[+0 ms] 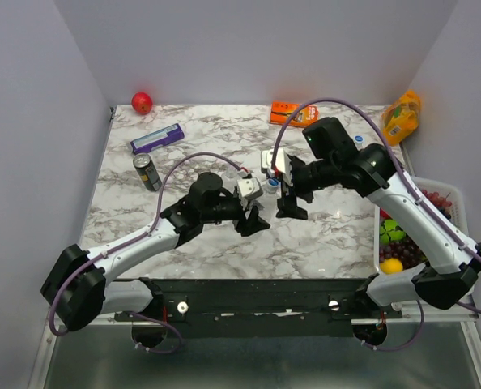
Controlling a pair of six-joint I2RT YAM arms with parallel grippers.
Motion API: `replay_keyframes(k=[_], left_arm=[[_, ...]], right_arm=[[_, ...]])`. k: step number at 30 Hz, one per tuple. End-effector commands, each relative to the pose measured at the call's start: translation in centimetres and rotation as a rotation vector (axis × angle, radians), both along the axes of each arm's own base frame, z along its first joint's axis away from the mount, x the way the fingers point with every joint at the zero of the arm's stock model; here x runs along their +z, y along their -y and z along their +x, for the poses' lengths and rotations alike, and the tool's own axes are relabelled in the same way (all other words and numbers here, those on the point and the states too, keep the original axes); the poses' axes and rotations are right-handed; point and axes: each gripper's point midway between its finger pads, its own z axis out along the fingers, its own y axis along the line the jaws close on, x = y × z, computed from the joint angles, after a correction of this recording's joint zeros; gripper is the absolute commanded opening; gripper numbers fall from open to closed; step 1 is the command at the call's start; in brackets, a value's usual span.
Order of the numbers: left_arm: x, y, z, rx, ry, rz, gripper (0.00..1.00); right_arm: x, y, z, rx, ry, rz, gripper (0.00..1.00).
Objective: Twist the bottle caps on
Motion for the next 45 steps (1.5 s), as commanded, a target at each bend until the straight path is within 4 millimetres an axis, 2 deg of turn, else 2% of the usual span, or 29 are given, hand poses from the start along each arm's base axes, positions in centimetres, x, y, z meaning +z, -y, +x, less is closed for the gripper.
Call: replay_keyframes(k=[1,5,7,9,13,16,18,24,32,37,45], left_arm=[[4.8,-0.3,2.8,0.093,0.026,-0.122,0.0],[4.8,-0.5,3.0,0.098,0.029,-0.112,0.0],[4.5,-0.4,2.8,0.074,0.047,-0.098,0.0],[3.7,-0.3,2.3,0.051,0.056,-0.064,0.0],[2.3,-0.7,1.8,0.008,0.098,-0.001,0.0],[1.9,-0.7,1.3,-0.027,0.113,0.028,0.0],[1.9,-0.5,1.3,-0.035,0.12,0.033,0.0],[2.5,-0.2,1.5,-0.038,0.134,0.025,0.0],[2.8,0.2,1.5,-0.056,0.141,0.02,0.0],[3.2,0.2,1.9,-0.027,0.132,0.01,0.0],[3.2,-0.7,3.0,0.04,0.105,-0.01,0.0]], right_arm=[[-3.0,3.5,-3.0,-0.051,-0.117,-0.139,0.98],[-3.4,6.2,-5.0,-0.068,-0.149,-0.213,0.96],[-1.6,6.5,-4.7,-0.099,-0.105,-0.168,0.94],[1.3,5.8,-2.8,-0.157,-0.046,-0.072,0.94],[5.0,3.0,0.3,-0.183,0.002,0.019,0.95],[6.4,0.9,1.0,-0.135,-0.01,0.076,0.96],[6.7,-0.2,0.2,-0.041,-0.022,0.113,0.96],[5.4,-1.9,-0.1,0.044,-0.084,0.131,0.97],[3.9,-2.5,-0.2,0.066,-0.144,0.116,0.97],[3.0,-1.7,-0.5,0.046,-0.148,0.082,0.96],[-0.1,0.9,-0.5,-0.05,-0.149,-0.035,0.95]])
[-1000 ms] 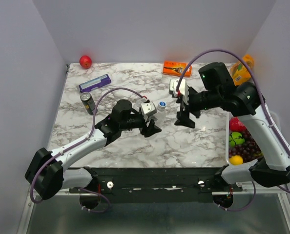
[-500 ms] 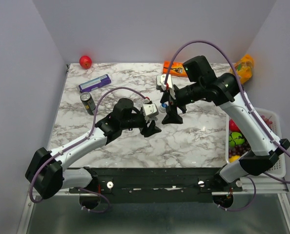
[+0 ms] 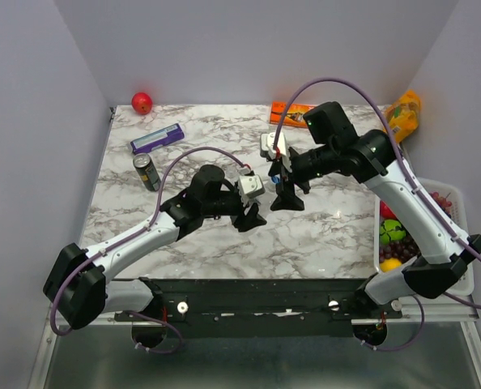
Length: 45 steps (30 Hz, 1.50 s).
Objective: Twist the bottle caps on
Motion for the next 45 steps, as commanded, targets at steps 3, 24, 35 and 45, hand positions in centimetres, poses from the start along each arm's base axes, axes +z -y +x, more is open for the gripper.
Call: replay_keyframes(k=[3,24,35,45], left_arm=[[3.4,-0.2,2.4,0.078,0.068,-0.103,0.0],[2.1,-0.9,-0.3,-0.097,0.189,-0.034,0.0],[2.1,-1.3,-0.4,-0.109,0.221,-0.012,0.0],[3.0,-1.2,-0.2,-0.118,0.248,-0.015,0.0]], right_arm=[[-3.8,3.3,-0.6,-0.097,-0.049,-0.174,0.94],[1.9,4.1,0.5,0.001,0.156,-0.078,0.92],[0.3,4.9,-1.4,0.235,0.243,-0.114,0.88],[-1.0,4.7,-1.1,0.301,0.268,-0.135,0.72]])
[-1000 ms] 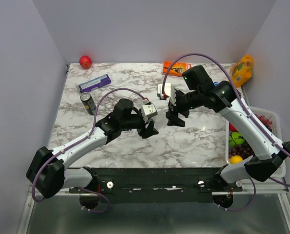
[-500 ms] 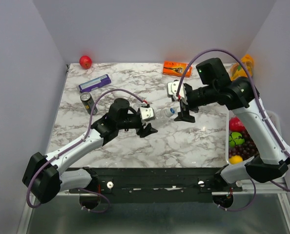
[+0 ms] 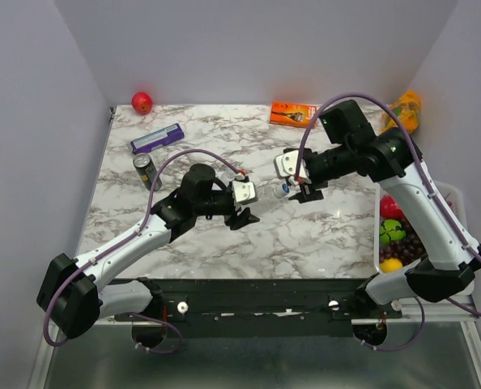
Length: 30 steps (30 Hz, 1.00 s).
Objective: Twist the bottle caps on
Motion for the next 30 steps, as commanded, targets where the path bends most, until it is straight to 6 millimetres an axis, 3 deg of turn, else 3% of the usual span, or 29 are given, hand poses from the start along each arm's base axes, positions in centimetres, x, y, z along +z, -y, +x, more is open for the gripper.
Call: replay_keyframes(k=[1,16,26,30], left_arm=[[1.7,0.3,-0.3,-0.036,0.044,-0.027,0.0],[2.4,0.6,0.2,-0.027,0.057,-0.037,0.0],[2.5,0.6,1.0,0.007,0.072,-0.035,0.0],[3.6,0.7,2.0,0.079,0.105,-0.063,0.0]], right_arm=[[-2.3,1.1,-2.4,0.064,-0.112,-0.083,0.71],[-4.8,2.0,-3.2,0.102,-0.14,-0.168,0.63],[-5.5,1.3,-2.5,0.002,-0.266,-0.188,0.29],[-5.6,0.1,-2.1,-0.222,-0.569,-0.153,0.25]])
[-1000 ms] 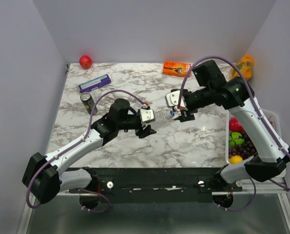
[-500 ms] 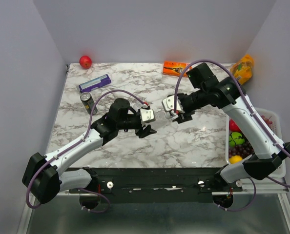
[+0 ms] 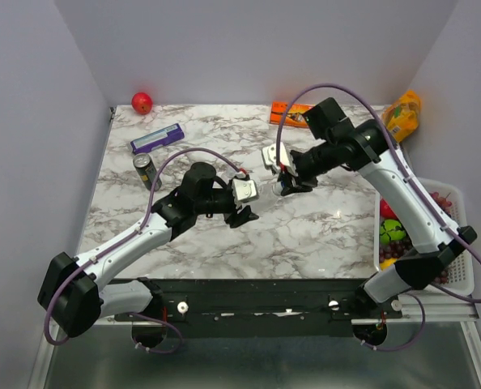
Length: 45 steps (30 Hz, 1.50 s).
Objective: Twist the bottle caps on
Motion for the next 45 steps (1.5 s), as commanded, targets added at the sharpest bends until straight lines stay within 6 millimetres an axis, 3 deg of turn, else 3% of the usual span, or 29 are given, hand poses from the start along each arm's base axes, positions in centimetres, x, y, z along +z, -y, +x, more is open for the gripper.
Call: replay_keyframes(k=[1,5,7,8,11,13,15,16,17,20,22,23,26,27,29,30,31,32,35,40,45], left_arm=[[4.0,0.8,1.5,0.066,0.111,-0.092,0.0],[4.5,1.2,1.1,0.076,0.092,-0.099,0.0],[4.3,1.4,0.8,0.083,0.062,-0.099,0.0],[4.1,1.4,0.8,0.086,0.056,-0.095,0.0],[3.8,1.7,0.6,0.084,0.055,-0.077,0.0],[3.8,1.7,0.7,0.087,0.051,-0.072,0.0],[3.0,1.6,0.4,0.084,0.029,-0.047,0.0],[3.0,1.6,0.4,0.081,0.026,-0.046,0.0],[2.7,1.6,0.2,0.074,0.017,-0.04,0.0],[2.1,1.5,-0.3,0.061,-0.006,-0.027,0.0],[2.0,1.5,-0.8,0.039,-0.02,-0.023,0.0],[1.8,1.5,-1.0,0.029,-0.024,-0.019,0.0],[1.9,1.5,-1.5,-0.002,-0.03,-0.012,0.0],[1.9,1.5,-1.6,-0.01,-0.029,-0.01,0.0],[2.2,1.6,-1.7,-0.022,-0.016,-0.009,0.0],[2.1,1.6,-1.8,-0.032,-0.017,-0.003,0.0],[2.2,1.7,-1.8,-0.039,-0.013,0.0,0.0],[2.3,1.7,-1.7,-0.043,-0.001,0.002,0.0],[2.7,1.9,-1.5,-0.059,0.02,0.0,0.0],[2.9,2.0,-1.5,-0.078,0.041,0.01,0.0],[2.9,2.1,-1.7,-0.095,0.037,0.017,0.0]], right_arm=[[-1.9,0.8,-3.0,-0.26,-0.511,-0.083,0.25],[-2.5,-0.2,-2.6,-0.502,-0.929,-0.075,0.0],[-4.2,0.3,-3.6,-0.617,-1.094,-0.154,0.0],[-4.1,0.1,-4.2,-0.629,-1.188,-0.148,0.0],[-3.6,0.0,-3.3,-0.629,-1.235,-0.1,0.0],[-2.5,-0.7,-1.3,-0.684,-1.342,-0.061,0.0],[0.5,-1.5,0.4,-0.625,-1.514,0.063,0.32],[1.4,-1.6,1.3,-0.582,-1.469,0.122,0.43],[2.6,-1.4,2.7,-0.57,-1.317,0.173,0.5],[4.8,0.2,5.0,-0.54,-0.967,0.253,0.66],[5.6,1.4,5.9,-0.494,-0.75,0.281,0.68],[6.6,2.1,5.0,-0.466,-0.655,0.286,0.68],[6.0,3.4,3.0,-0.265,-0.388,0.277,0.69],[5.5,4.0,1.4,-0.173,-0.267,0.263,0.69],[4.1,4.9,0.1,-0.126,-0.152,0.207,0.69],[4.9,5.0,-1.1,-0.074,-0.043,0.215,0.69],[2.9,5.1,-1.5,-0.059,-0.043,0.185,0.7],[2.8,5.1,-1.0,-0.059,0.02,0.185,0.7],[1.8,5.1,-2.0,-0.005,0.093,0.169,0.7],[1.8,4.4,-2.4,0.03,0.113,0.167,0.69],[2.5,3.5,-1.4,0.015,0.114,0.189,0.68]])
